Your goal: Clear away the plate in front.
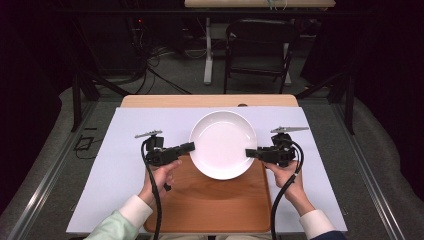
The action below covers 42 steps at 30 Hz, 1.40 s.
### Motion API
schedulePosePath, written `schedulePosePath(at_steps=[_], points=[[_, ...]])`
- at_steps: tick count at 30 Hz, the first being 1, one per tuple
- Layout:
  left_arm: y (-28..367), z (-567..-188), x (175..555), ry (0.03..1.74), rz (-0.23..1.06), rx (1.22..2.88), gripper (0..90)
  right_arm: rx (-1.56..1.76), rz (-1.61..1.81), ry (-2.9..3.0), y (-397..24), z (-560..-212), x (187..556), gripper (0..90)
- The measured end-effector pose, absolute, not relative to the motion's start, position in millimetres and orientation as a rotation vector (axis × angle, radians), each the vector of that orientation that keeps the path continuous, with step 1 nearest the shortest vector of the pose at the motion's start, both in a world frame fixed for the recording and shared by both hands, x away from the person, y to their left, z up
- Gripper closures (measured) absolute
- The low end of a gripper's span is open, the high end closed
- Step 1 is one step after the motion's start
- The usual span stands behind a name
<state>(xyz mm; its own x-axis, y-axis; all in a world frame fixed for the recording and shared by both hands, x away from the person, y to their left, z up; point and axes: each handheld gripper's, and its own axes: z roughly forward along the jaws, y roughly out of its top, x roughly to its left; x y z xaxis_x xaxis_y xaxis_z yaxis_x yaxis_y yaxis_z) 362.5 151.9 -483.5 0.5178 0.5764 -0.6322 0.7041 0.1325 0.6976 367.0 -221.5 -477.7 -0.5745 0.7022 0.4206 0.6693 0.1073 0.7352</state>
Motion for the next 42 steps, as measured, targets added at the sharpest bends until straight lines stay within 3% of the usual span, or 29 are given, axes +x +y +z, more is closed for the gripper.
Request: schedulePosePath(at_steps=[14, 42], points=[[157, -477, 351, 1.095, -0.036, 1.660, 83.8, 1.347, 1.472, 2.334, -213, -470, 353, 74.4], [172, -479, 332, 1.064, -0.036, 1.718, 83.4, 1.279, 1.421, 2.402, -199, -467, 333, 75.9]])
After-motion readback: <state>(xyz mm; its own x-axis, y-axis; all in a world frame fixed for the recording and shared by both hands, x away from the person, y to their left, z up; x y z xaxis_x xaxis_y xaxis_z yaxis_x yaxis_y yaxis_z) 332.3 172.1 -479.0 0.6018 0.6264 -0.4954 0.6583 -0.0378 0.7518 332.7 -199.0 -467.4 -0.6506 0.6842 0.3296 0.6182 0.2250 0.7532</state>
